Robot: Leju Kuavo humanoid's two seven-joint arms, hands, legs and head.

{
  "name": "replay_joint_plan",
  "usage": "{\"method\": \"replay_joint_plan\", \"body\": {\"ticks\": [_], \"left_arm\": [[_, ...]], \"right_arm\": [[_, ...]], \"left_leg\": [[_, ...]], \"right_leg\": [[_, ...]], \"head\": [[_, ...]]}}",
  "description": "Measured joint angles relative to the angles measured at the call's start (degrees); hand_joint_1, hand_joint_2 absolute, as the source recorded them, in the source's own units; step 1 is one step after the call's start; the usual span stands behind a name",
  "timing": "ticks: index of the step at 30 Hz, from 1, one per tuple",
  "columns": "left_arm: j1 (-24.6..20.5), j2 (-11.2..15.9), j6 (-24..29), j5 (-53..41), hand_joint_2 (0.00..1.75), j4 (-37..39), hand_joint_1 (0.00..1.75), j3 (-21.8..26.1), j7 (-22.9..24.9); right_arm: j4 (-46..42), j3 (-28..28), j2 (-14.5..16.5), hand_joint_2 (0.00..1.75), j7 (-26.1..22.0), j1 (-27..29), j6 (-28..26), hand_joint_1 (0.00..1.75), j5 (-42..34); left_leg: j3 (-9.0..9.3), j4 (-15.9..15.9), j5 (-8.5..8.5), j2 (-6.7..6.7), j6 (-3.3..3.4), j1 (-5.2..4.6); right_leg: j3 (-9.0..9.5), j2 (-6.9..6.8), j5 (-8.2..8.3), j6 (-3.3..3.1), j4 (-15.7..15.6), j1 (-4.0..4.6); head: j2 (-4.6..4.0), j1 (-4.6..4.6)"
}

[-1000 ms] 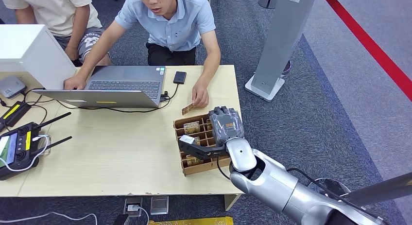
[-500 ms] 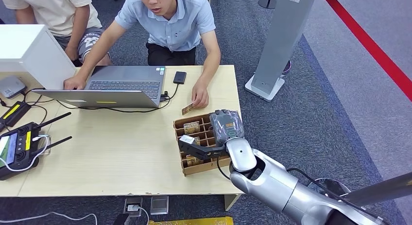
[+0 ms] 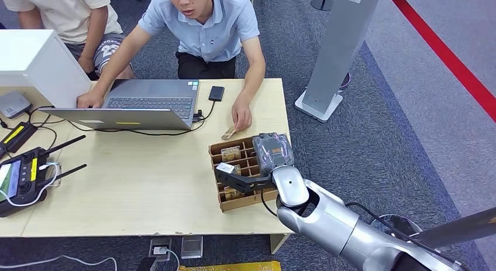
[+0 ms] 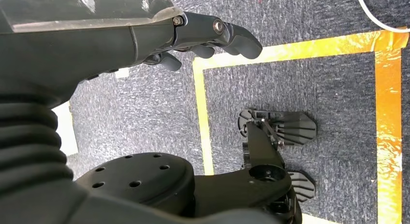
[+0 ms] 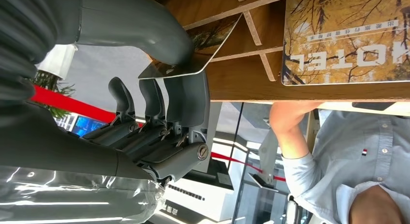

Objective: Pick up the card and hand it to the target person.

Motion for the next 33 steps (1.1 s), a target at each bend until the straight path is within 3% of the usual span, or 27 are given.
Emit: {"method": "replay_joint_plan", "body": {"ticks": [7,16,24,28,33], "left_arm": [[0.1,0.0,0.0,0.3,1.75,0.0,0.00,0.0,0.1],[0.8,0.2,0.5,1.4,1.75,0.0,0.00,0.0,0.4],[1.5,0.2,0.5,2.1,1.75,0.0,0.00,0.0,-0.5],[1.7,0.2,0.5,2.1,1.75,0.0,0.00,0.0,-0.6],[1.6,0.2,0.3,2.0,1.75,0.0,0.00,0.0,-0.6]], "right_arm": [[-0.5,-0.2,-0.1,1.75,0.3,-0.2,0.4,1.34,-2.1],[-7.8,-3.9,-2.3,1.75,2.1,-2.1,11.4,1.34,-12.4],[-18.1,-9.0,-4.1,1.75,2.1,-1.6,13.0,1.34,-12.6],[-22.1,-10.2,-4.6,1.75,2.0,-1.1,11.2,1.34,-11.4],[-23.5,-10.0,-4.8,1.75,-1.5,-1.1,0.4,1.34,-10.7]], "left_leg": [[0.01,0.0,0.00,0.00,0.00,0.00],[0.01,0.0,0.00,0.00,0.00,0.00],[0.01,0.0,0.00,0.00,0.00,0.00],[0.01,0.0,0.00,0.00,0.00,0.00],[0.00,0.0,0.00,0.00,0.00,0.00]], "right_leg": [[0.01,0.00,0.00,0.00,0.0,0.00],[0.00,0.01,0.01,0.00,0.0,0.00],[-0.01,0.01,0.00,0.00,0.0,0.00],[-0.01,0.01,0.00,0.00,0.0,0.00],[0.00,0.01,0.00,0.00,0.0,0.00]], "head": [[0.00,0.02],[0.00,0.03],[0.00,-0.02],[0.00,0.00],[0.00,0.02]]}}
